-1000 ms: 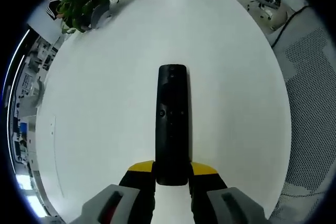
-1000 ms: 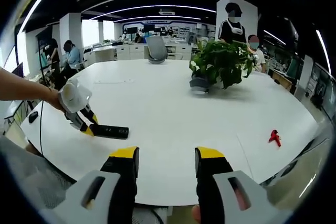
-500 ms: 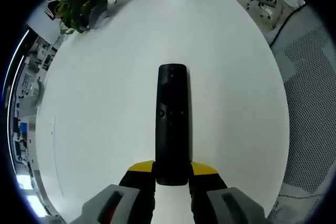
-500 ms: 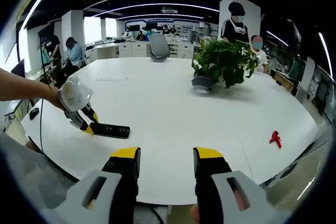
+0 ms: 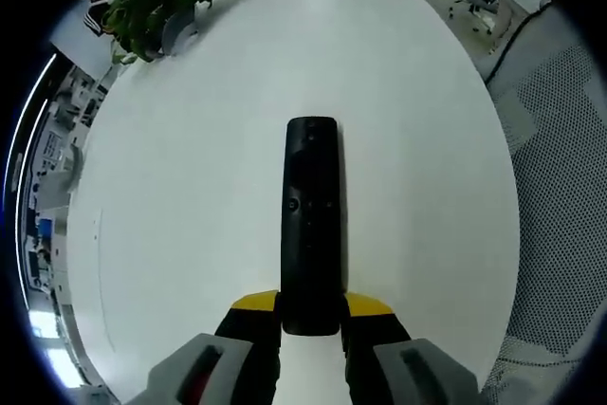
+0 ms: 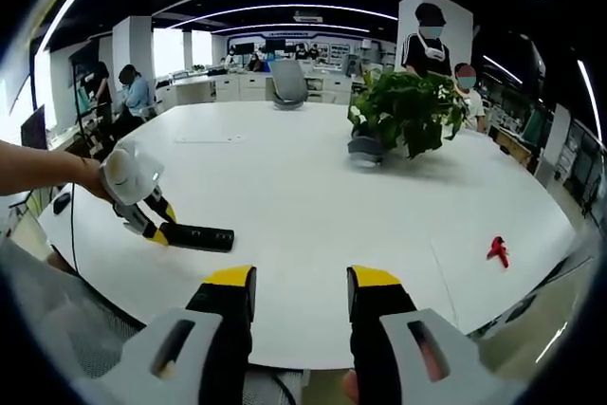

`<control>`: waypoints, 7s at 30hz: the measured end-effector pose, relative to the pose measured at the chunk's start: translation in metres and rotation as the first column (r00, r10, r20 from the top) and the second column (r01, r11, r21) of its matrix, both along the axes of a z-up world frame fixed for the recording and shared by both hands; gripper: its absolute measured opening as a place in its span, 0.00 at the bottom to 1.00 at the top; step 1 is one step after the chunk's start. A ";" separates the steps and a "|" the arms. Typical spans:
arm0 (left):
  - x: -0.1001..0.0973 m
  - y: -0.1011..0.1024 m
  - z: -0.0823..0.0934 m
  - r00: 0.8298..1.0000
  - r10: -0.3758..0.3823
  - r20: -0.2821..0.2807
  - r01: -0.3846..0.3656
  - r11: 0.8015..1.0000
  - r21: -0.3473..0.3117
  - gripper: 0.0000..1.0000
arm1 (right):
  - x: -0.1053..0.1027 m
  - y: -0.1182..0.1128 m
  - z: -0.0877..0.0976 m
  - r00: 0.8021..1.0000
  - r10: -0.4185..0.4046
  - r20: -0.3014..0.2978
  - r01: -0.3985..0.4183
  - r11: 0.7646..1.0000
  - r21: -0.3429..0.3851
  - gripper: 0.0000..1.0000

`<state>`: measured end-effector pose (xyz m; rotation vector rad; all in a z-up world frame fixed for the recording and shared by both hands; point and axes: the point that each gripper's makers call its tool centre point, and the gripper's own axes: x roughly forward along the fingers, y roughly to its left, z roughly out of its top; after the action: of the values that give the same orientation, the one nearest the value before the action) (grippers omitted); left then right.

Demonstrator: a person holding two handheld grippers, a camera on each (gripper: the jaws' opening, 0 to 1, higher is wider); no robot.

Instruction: Press the specified remote control buttons in sequence, fully releasing each button before pressing the next.

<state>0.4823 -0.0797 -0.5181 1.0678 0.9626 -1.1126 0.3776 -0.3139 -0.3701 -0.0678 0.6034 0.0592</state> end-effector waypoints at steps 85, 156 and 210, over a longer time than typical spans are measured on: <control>-0.065 -0.010 0.000 1.000 0.023 -0.020 -0.023 1.000 -0.018 0.24 | 0.015 0.020 0.031 0.994 0.075 0.081 -0.083 0.991 0.103 0.00; -0.100 -0.010 0.002 1.000 0.028 -0.008 -0.030 0.980 -0.197 0.24 | 0.053 0.150 -0.068 0.812 0.493 -0.311 -0.417 0.864 0.281 0.00; -0.101 -0.011 0.003 1.000 0.008 0.026 -0.003 0.975 -0.220 0.24 | 0.024 0.113 -0.140 0.664 0.326 -0.673 -0.252 0.945 0.209 0.00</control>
<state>0.3815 -0.0905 -0.5148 0.8967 0.8001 -1.1685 0.4020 -0.2006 -0.5097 -0.0431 1.3630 0.4479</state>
